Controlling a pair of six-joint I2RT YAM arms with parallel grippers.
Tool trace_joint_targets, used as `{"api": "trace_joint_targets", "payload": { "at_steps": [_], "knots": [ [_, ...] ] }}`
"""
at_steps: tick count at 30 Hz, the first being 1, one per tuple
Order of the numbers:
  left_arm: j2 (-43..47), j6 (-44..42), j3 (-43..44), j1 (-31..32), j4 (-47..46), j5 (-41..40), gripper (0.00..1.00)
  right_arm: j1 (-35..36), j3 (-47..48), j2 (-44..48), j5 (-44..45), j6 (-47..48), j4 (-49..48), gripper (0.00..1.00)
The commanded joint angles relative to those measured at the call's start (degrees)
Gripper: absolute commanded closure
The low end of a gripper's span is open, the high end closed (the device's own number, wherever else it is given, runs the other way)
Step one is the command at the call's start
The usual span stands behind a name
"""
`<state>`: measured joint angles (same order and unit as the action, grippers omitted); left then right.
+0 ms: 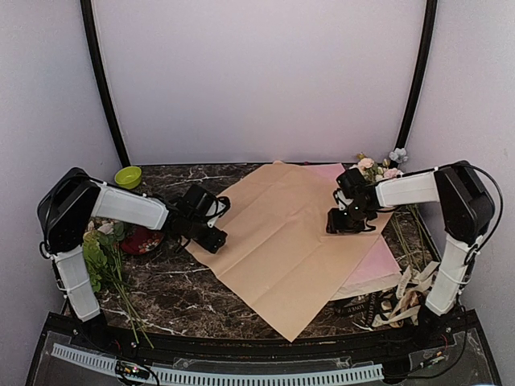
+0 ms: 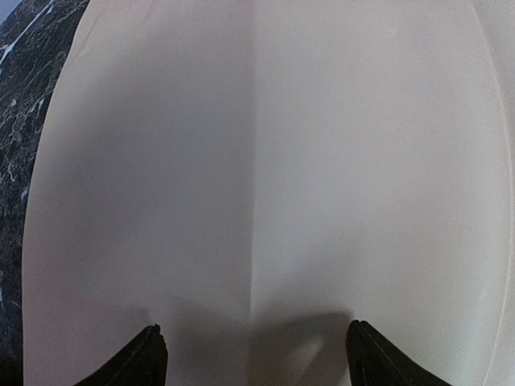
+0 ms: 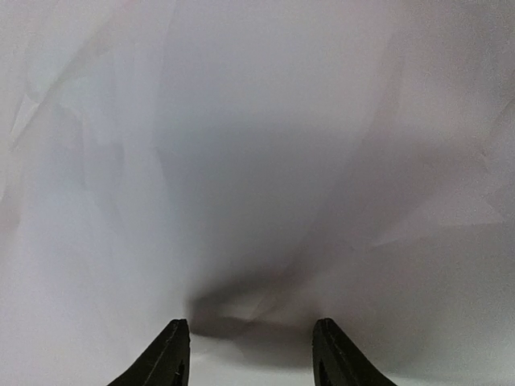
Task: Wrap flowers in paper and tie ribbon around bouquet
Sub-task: Adjust the flattened wrapping paper at the center of the board, then pick up the fake flower from the corner of the board.
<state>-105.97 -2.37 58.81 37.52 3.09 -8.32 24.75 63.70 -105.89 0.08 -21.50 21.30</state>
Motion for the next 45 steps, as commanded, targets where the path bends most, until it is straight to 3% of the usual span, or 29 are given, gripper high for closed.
{"api": "trace_joint_targets", "payload": {
  "at_steps": [1, 9, 16, 21, 27, 30, 35, 41, 45],
  "knots": [
    [-2.6, -0.5, 1.3, -1.6, 6.1, -4.1, 0.21, 1.1, -4.4, 1.6, -3.0, -3.5, 1.5, 0.48],
    [1.7, -2.2, 1.8, -1.9, 4.6, -3.4, 0.19, -1.0, 1.1, 7.2, -5.3, -2.0, 6.4, 0.50],
    [12.1, -6.0, 2.5, -1.9, 1.2, 6.4, 0.04, -17.8, 9.9, 13.9, 2.1, 3.9, 11.0, 0.56],
    [14.2, -3.7, 3.5, -5.4, 2.5, 12.6, 0.01, -27.3, 17.1, 8.1, 9.8, 8.5, 17.8, 0.48],
    [15.6, -5.1, 2.7, -5.5, 2.8, 11.3, 0.01, -34.7, 23.3, -0.9, 13.0, 12.3, 28.9, 0.53],
    [15.7, -5.4, 3.0, -5.5, 3.4, 12.3, 0.01, -35.4, 25.2, -4.3, 11.7, 17.8, 30.6, 0.52],
    [16.0, -5.7, 3.1, -5.5, 3.6, 13.6, 0.01, -35.5, 25.2, -6.6, 12.0, 25.5, 26.3, 0.43],
    [15.7, -6.8, 2.6, -5.4, 3.3, 13.7, 0.01, -35.5, 29.3, -11.9, 16.5, 28.5, 26.1, 0.58],
    [15.4, -7.3, 2.8, -5.5, 3.3, 13.6, 0.01, -35.5, 30.6, -14.4, 15.5, 30.1, 26.3, 0.58]
  ]
}}
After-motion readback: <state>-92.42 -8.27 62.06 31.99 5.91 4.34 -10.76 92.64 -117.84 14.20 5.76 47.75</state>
